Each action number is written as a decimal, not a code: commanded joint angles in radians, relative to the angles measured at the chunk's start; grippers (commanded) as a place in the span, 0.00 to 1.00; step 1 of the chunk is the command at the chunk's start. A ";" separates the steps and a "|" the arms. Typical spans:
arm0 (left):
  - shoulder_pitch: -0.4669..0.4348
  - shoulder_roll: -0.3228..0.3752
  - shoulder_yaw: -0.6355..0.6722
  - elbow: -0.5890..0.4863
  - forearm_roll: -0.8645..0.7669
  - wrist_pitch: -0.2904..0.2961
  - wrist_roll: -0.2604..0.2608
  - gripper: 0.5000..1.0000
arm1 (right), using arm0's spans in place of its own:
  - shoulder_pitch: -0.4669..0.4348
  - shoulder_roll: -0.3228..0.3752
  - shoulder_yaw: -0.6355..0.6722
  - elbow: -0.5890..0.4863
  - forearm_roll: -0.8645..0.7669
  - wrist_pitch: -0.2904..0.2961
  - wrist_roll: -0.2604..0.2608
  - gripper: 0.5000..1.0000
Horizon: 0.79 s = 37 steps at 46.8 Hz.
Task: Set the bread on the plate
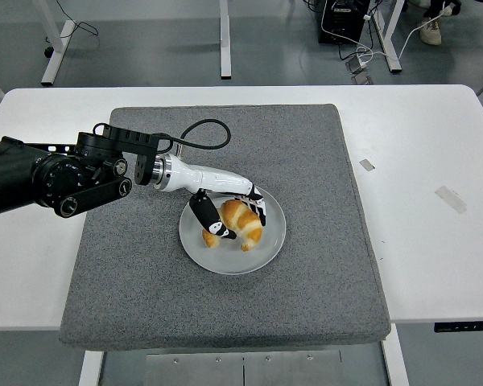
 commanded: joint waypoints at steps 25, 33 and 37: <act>0.010 0.000 -0.003 0.013 -0.001 0.029 0.000 0.65 | 0.000 0.000 0.000 0.000 0.000 0.000 0.000 1.00; 0.022 0.000 -0.005 0.015 -0.003 0.044 0.000 0.80 | 0.000 0.000 0.000 0.000 0.000 0.000 0.000 1.00; 0.024 0.000 -0.009 0.015 -0.008 0.052 0.000 0.88 | 0.000 0.000 0.000 0.000 0.000 0.000 0.000 1.00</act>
